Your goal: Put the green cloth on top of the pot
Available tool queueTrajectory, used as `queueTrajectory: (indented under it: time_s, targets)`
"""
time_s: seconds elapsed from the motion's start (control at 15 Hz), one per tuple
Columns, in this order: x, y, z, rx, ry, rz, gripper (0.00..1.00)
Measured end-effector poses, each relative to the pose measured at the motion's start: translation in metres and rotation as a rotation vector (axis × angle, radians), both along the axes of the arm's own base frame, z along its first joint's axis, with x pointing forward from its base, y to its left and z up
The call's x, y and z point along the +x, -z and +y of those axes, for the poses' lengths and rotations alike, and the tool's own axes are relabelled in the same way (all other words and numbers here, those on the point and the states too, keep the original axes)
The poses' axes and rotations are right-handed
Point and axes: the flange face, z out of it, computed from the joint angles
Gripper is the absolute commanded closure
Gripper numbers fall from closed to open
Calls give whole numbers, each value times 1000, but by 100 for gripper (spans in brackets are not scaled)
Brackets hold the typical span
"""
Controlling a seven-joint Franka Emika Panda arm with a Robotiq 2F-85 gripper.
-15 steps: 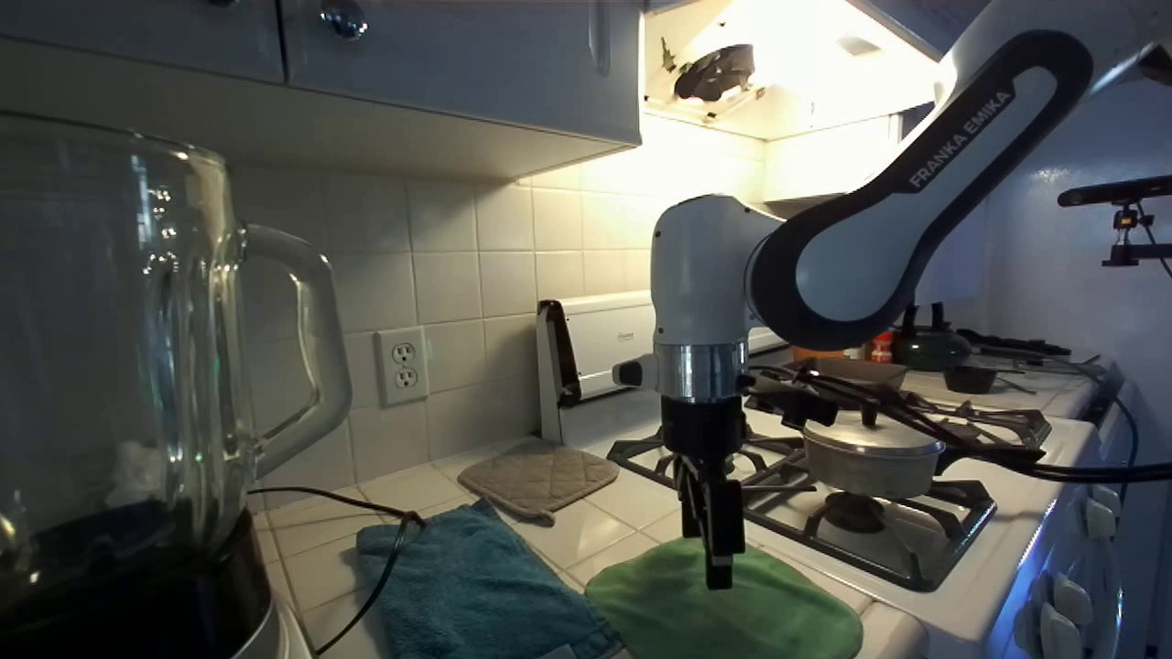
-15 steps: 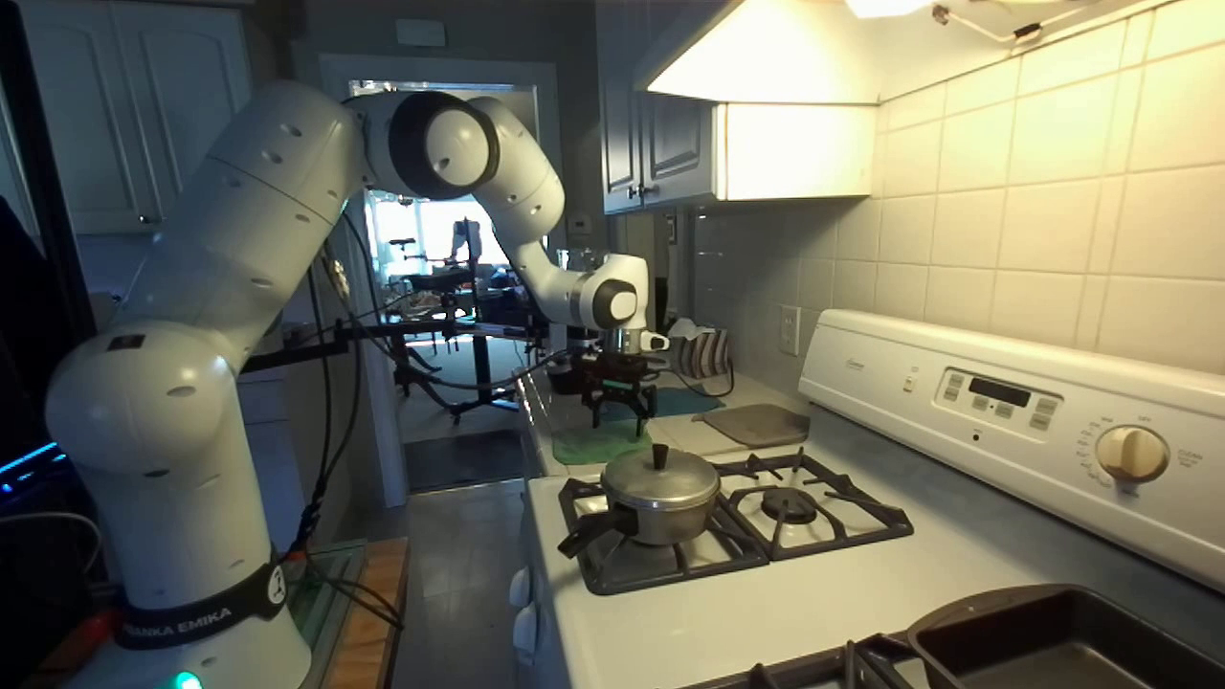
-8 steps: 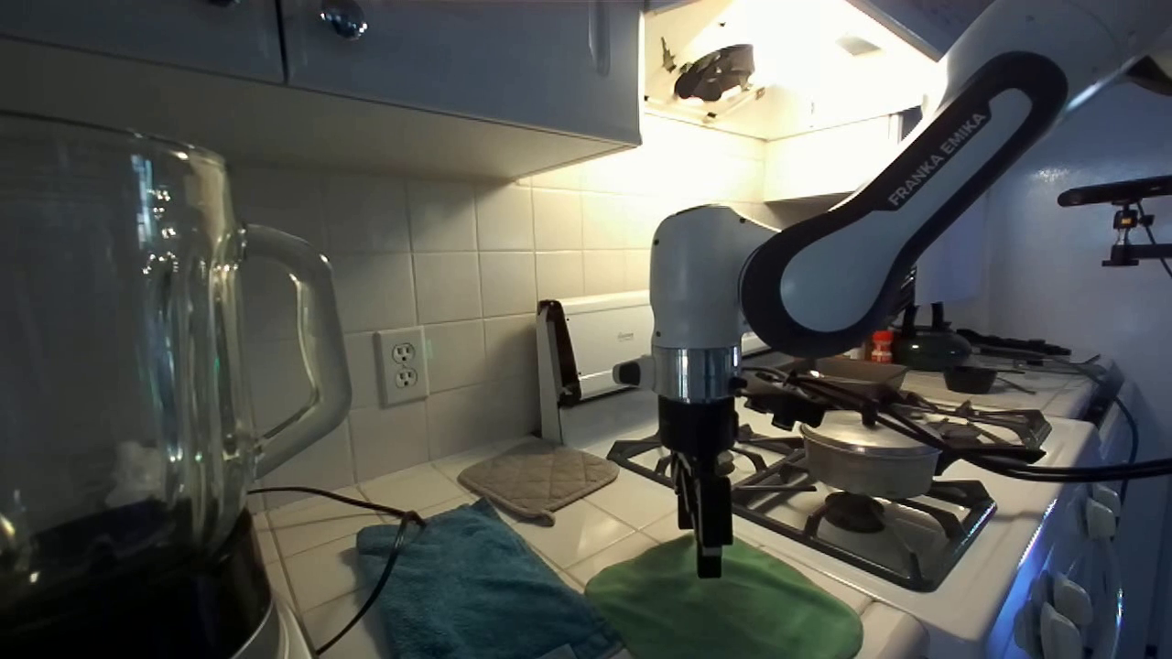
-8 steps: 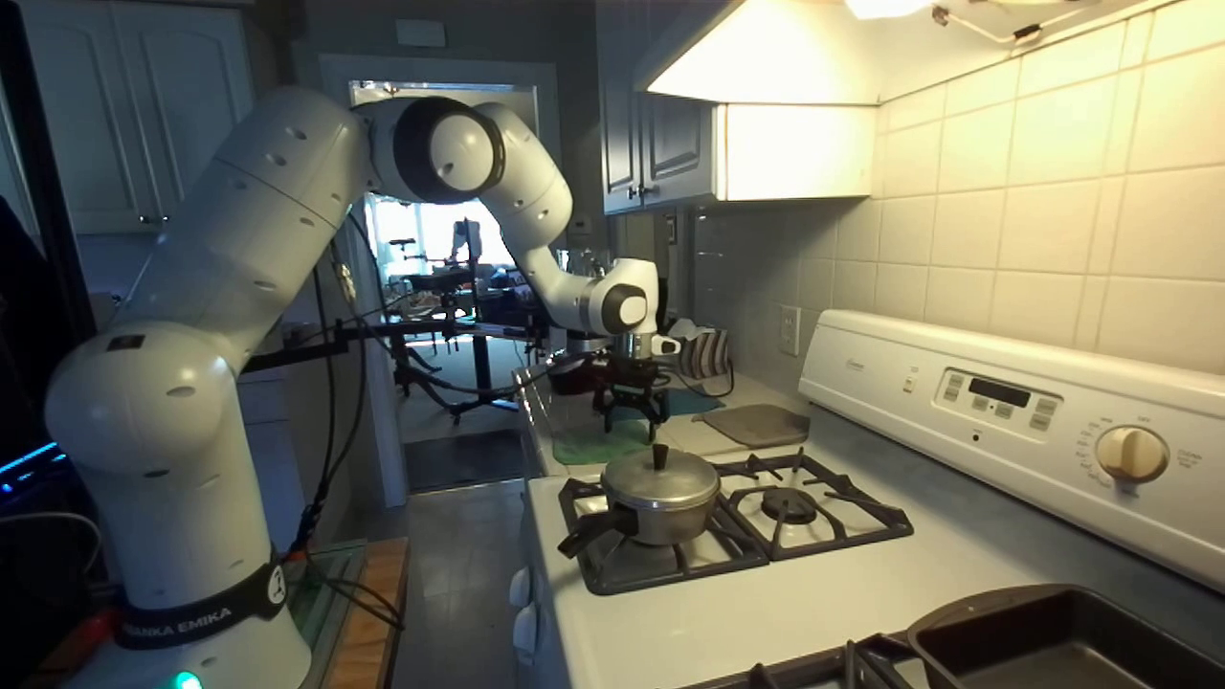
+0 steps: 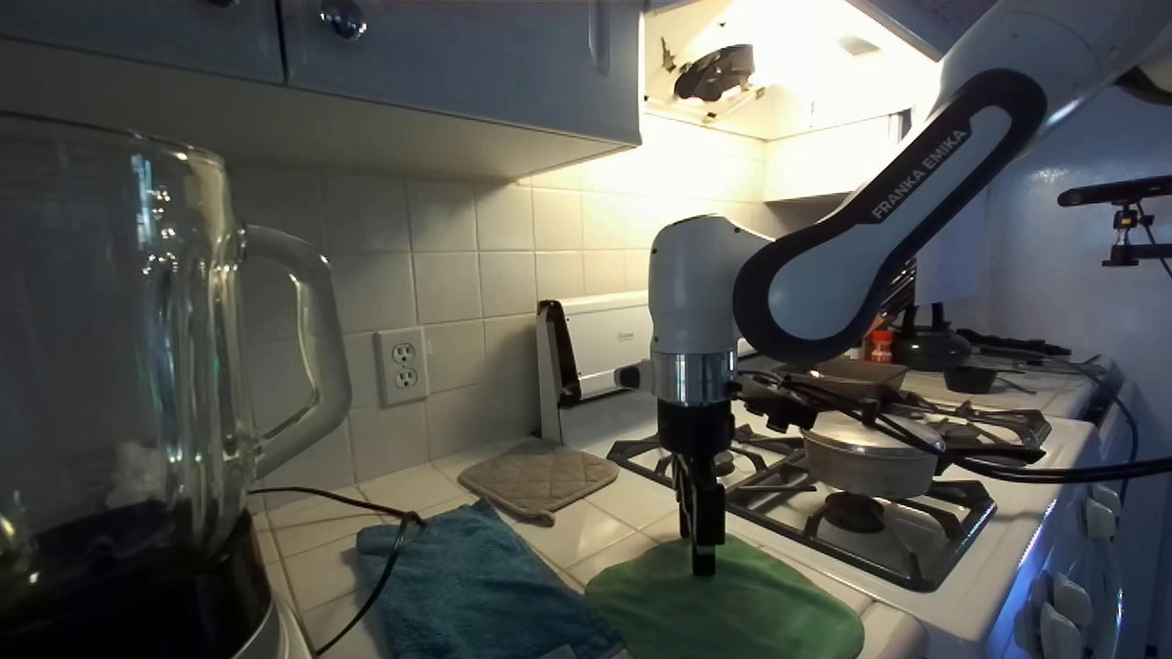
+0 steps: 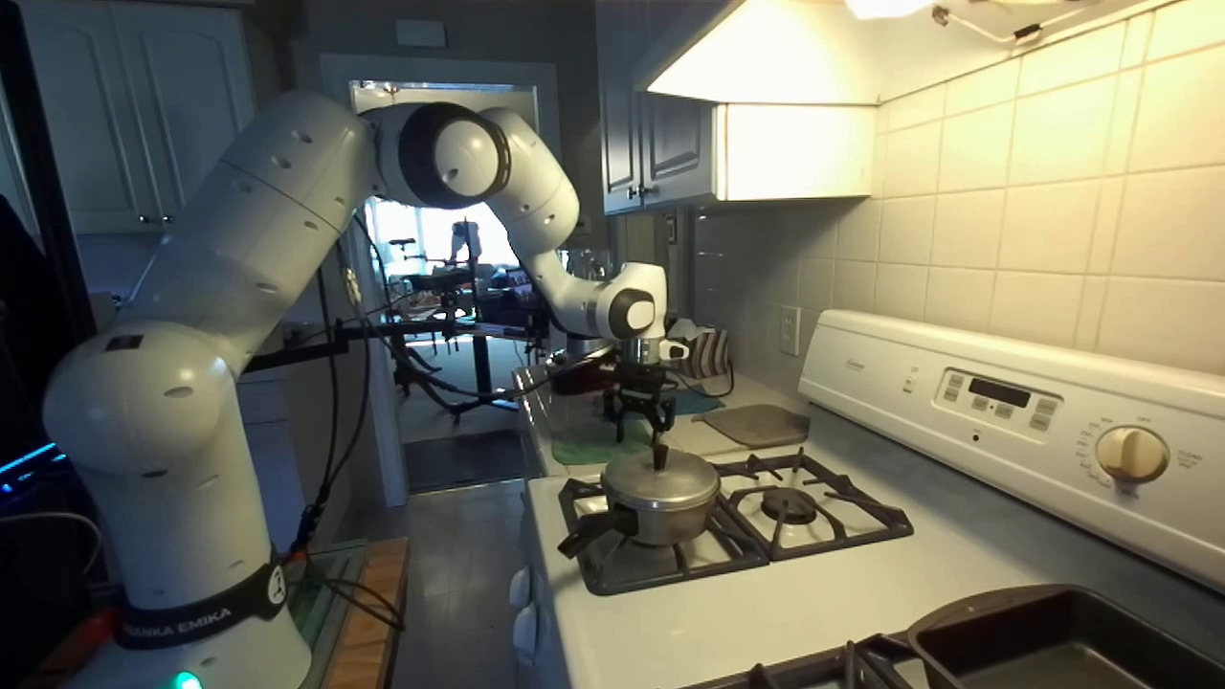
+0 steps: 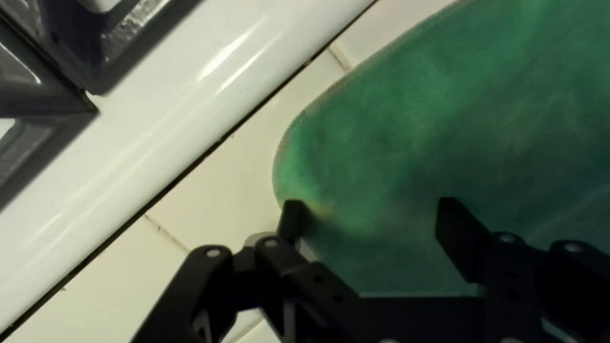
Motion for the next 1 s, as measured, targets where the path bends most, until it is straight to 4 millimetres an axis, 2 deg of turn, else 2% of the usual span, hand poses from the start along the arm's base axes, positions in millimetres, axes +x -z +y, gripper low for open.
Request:
queueTrajectory:
  time_s: [0.27,0.47,0.8,1.0]
  targets:
    - [6,-4,-4,-3,9,-6,84]
    - [9,-6,-5,-2,12,-12,99]
    - [10,-9,-4,0,14,-17,99]
    - [9,-19,-6,-15,20,-10,98]
